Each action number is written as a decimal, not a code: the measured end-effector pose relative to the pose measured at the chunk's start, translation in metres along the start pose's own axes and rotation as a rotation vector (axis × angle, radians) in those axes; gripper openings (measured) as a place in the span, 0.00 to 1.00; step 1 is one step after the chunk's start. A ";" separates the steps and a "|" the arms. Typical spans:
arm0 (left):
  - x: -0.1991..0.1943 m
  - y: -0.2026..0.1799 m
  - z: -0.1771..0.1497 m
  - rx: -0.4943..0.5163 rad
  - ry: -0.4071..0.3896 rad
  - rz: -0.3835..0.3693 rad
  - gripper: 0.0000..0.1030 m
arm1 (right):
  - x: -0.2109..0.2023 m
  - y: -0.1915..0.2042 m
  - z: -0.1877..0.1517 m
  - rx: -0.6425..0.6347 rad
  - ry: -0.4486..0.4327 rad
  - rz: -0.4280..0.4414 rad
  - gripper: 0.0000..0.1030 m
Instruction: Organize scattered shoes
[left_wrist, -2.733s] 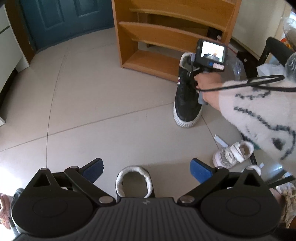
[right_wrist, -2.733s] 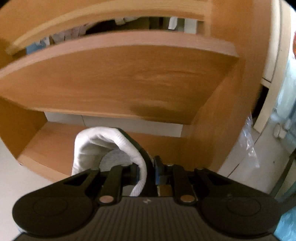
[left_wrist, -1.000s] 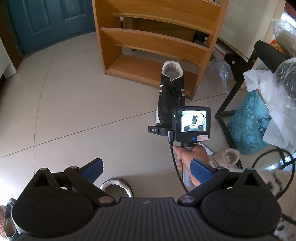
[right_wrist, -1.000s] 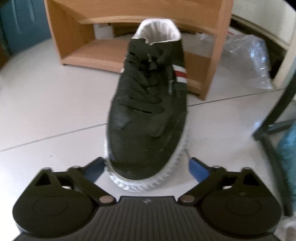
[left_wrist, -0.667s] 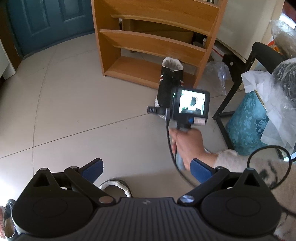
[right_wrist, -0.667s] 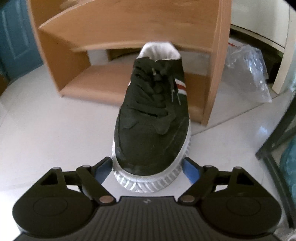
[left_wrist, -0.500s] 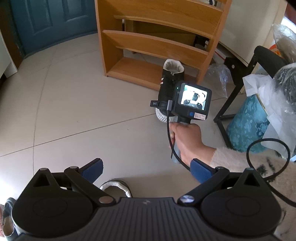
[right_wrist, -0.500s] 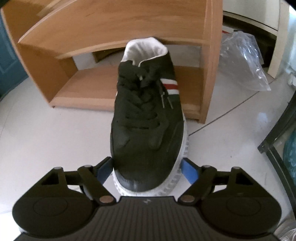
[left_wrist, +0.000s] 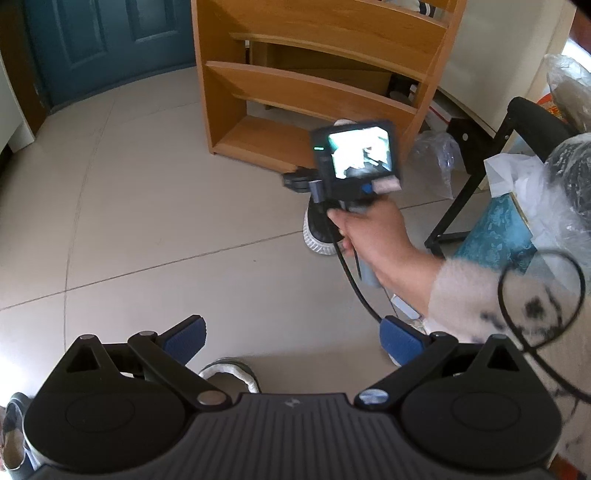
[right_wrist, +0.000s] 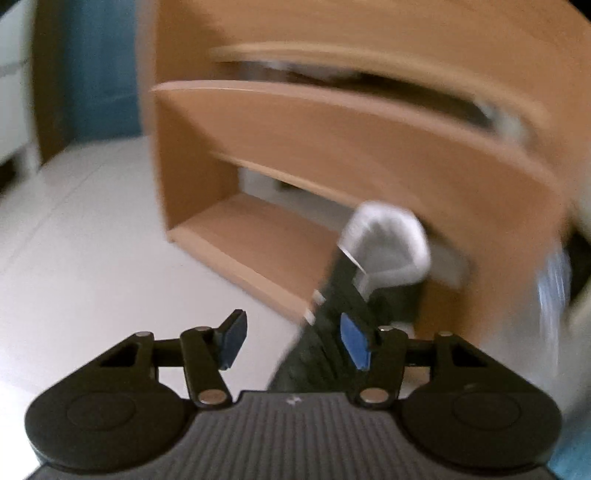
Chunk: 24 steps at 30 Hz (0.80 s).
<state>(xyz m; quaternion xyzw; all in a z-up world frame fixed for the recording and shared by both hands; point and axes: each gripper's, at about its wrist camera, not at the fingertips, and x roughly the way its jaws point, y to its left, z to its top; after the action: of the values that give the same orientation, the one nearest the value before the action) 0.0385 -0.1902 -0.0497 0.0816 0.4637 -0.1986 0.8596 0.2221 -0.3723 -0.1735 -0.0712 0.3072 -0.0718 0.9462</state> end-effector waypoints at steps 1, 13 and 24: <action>0.001 0.000 0.000 0.001 0.002 -0.002 1.00 | 0.004 0.004 0.004 -0.038 0.007 0.013 0.27; 0.011 0.003 0.008 0.007 -0.002 -0.011 1.00 | 0.093 -0.030 0.031 -0.439 0.203 -0.106 0.00; -0.006 0.007 0.004 0.009 -0.050 -0.026 1.00 | 0.111 -0.087 0.048 -0.035 0.266 -0.100 0.00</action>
<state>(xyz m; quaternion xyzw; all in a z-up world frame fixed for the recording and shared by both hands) 0.0415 -0.1831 -0.0425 0.0743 0.4423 -0.2139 0.8678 0.3314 -0.4732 -0.1824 -0.0927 0.4272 -0.1222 0.8911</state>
